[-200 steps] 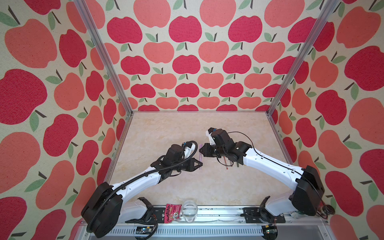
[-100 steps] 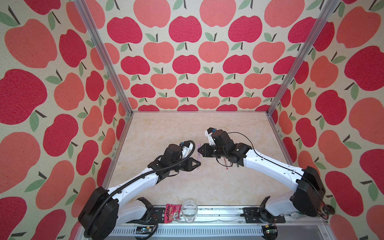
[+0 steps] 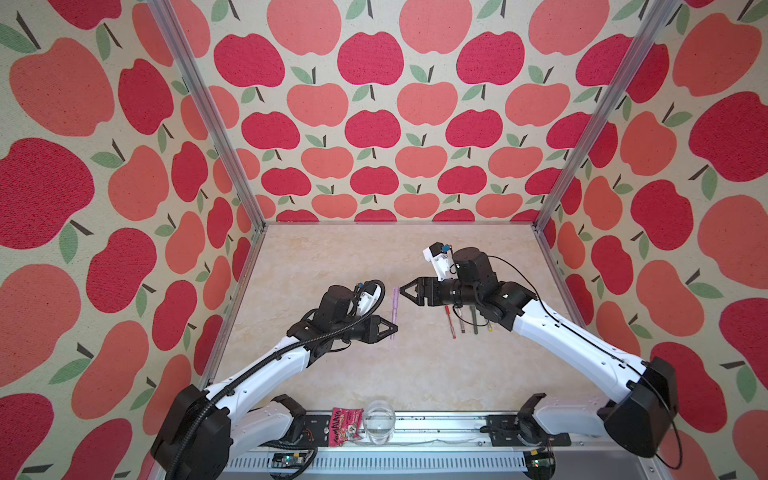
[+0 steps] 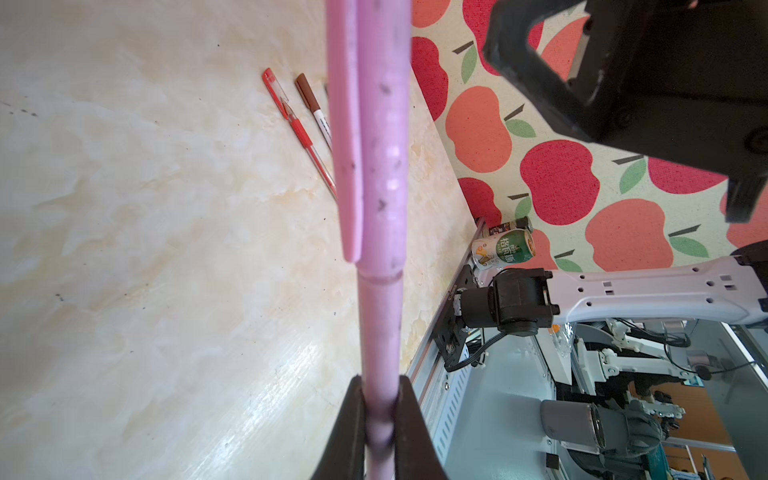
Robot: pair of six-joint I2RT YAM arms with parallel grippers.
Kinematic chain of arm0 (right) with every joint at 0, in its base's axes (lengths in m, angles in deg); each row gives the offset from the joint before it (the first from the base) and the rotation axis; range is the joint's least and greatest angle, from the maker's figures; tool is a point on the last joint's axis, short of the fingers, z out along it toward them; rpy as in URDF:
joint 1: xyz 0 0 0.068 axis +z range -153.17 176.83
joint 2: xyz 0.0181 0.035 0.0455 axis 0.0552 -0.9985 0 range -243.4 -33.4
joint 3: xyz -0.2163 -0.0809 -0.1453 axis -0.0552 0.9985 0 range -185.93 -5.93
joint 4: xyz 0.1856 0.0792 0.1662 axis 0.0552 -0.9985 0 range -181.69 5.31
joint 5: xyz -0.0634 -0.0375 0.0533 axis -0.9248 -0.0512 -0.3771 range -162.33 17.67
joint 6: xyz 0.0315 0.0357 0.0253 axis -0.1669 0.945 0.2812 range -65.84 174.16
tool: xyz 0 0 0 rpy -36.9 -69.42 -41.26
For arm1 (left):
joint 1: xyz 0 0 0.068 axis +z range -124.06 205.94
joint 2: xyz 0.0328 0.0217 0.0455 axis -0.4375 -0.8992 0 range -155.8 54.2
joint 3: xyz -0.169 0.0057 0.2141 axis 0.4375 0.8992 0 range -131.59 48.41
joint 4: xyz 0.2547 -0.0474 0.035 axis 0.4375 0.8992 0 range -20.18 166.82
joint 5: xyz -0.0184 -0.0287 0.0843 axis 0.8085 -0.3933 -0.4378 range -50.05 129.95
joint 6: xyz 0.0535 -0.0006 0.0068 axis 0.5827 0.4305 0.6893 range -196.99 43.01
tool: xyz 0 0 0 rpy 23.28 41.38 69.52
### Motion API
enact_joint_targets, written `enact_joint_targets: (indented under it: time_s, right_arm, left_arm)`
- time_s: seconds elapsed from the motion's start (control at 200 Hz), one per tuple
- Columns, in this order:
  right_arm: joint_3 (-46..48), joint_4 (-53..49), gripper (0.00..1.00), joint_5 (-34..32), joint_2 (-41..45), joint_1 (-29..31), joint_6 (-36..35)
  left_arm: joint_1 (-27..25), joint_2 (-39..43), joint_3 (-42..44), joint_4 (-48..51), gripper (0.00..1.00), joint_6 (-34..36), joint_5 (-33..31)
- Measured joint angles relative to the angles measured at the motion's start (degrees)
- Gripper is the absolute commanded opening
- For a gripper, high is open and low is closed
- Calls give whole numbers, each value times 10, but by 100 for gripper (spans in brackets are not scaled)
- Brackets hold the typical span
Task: Insert the pens into the pen caps
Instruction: 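Press the pink cap down onto the pink pen with the right gripper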
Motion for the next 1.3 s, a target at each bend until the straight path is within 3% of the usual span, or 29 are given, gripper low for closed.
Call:
enact_joint_targets:
  time_s: [0.325, 0.83, 1.011, 1.301]
  right_arm:
    - [8, 27, 66, 110, -22, -19, -37]
    - [35, 70, 16, 159, -45, -19, -19]
    - [35, 83, 8, 169, -46, -18, -7]
    - [35, 111, 6, 149, -46, -19, -7]
  left_arm:
    - [-5, 22, -7, 0, 0, 5, 71]
    - [-16, 14, -14, -7, 0, 5, 73]
    - [-18, 11, -15, -16, 0, 7, 57]
    - [1, -12, -41, -20, 0, 8, 68]
